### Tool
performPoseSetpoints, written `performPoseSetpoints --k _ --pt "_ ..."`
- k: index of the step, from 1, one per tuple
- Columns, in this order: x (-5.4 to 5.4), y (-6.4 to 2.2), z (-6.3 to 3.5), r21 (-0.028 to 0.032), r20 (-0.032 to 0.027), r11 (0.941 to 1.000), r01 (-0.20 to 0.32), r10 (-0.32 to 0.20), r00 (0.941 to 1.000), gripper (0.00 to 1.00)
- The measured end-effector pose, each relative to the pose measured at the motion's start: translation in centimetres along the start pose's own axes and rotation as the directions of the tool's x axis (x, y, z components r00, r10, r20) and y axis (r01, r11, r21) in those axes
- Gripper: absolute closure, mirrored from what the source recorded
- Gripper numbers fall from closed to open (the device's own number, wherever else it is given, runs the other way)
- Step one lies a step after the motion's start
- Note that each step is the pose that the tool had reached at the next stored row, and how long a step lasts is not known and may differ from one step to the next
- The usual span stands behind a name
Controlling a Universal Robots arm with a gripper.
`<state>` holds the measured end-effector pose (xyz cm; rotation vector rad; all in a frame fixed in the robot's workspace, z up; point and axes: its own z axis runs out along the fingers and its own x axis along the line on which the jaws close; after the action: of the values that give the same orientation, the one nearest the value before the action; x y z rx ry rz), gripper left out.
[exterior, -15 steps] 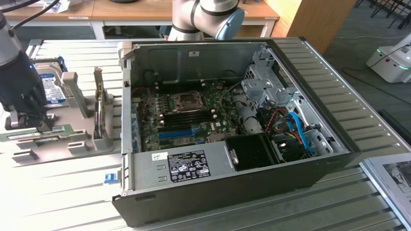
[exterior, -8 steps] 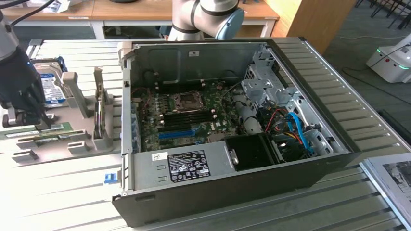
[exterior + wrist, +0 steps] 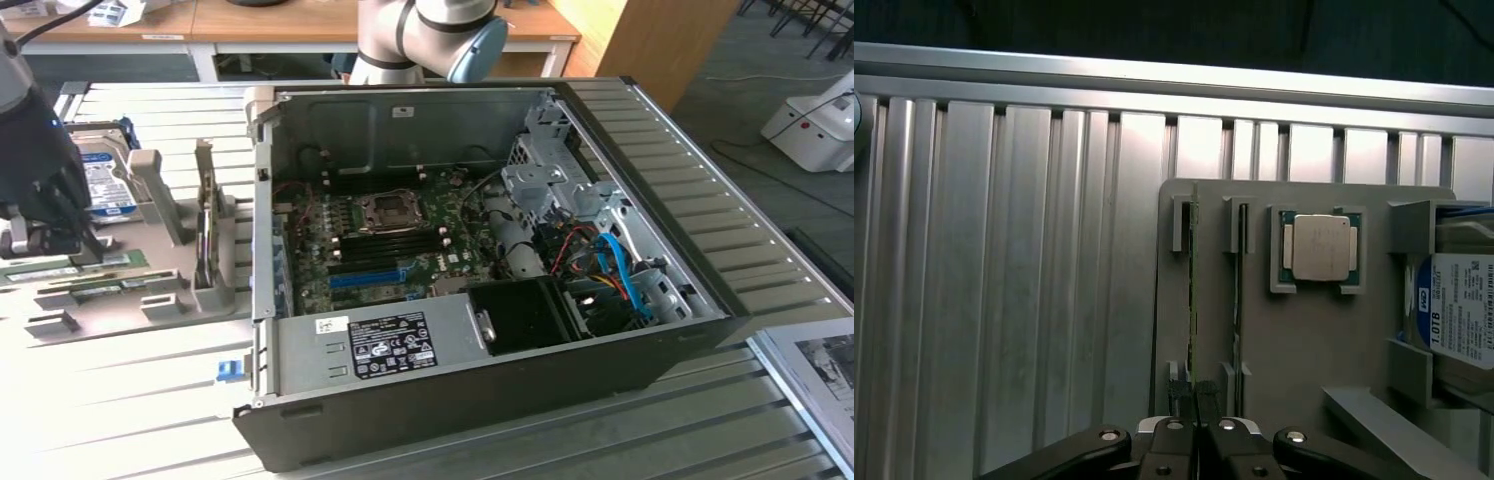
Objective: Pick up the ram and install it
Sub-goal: 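Pick up the ram and move it above insertion slot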
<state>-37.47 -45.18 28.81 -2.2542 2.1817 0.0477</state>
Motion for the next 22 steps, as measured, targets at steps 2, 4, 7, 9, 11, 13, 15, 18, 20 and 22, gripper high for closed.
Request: performPoseSetpoints --k 2,4,7,9,11,13,15,18,20,22 --pt "0.0 0.0 -0.16 0.0001 0.0001 1.0 0.0 0.0 1.0 0.89" --pt "0.0 0.0 -0.29 0.0001 0.0 1.0 0.0 0.0 1.0 0.89" --pt "0.0 0.0 -0.5 0.0 0.0 1.0 0.0 0.0 1.0 0.89" --pt "0.0 0.0 -0.68 0.0001 0.0001 1.0 0.0 0.0 1.0 0.89" --pt "0.0 -0.01 -0.95 0.0 0.0001 1.0 0.0 0.0 1.0 0.89" --pt "0.0 -0.01 -1.23 -0.0002 0.0001 1.0 0.0 0.0 1.0 0.89" --pt "0.0 -0.02 -1.49 -0.0003 0.0 1.0 0.0 0.0 1.0 0.89" --pt "0.0 -0.02 -1.85 -0.0004 0.0001 1.0 0.0 0.0 1.0 0.89" --pt "0.0 -0.03 -2.05 -0.0004 0.0 1.0 0.0 0.0 1.0 0.89" --pt "-0.1 -0.03 -2.23 -0.0005 0.0 1.0 0.0 0.0 1.0 0.89"
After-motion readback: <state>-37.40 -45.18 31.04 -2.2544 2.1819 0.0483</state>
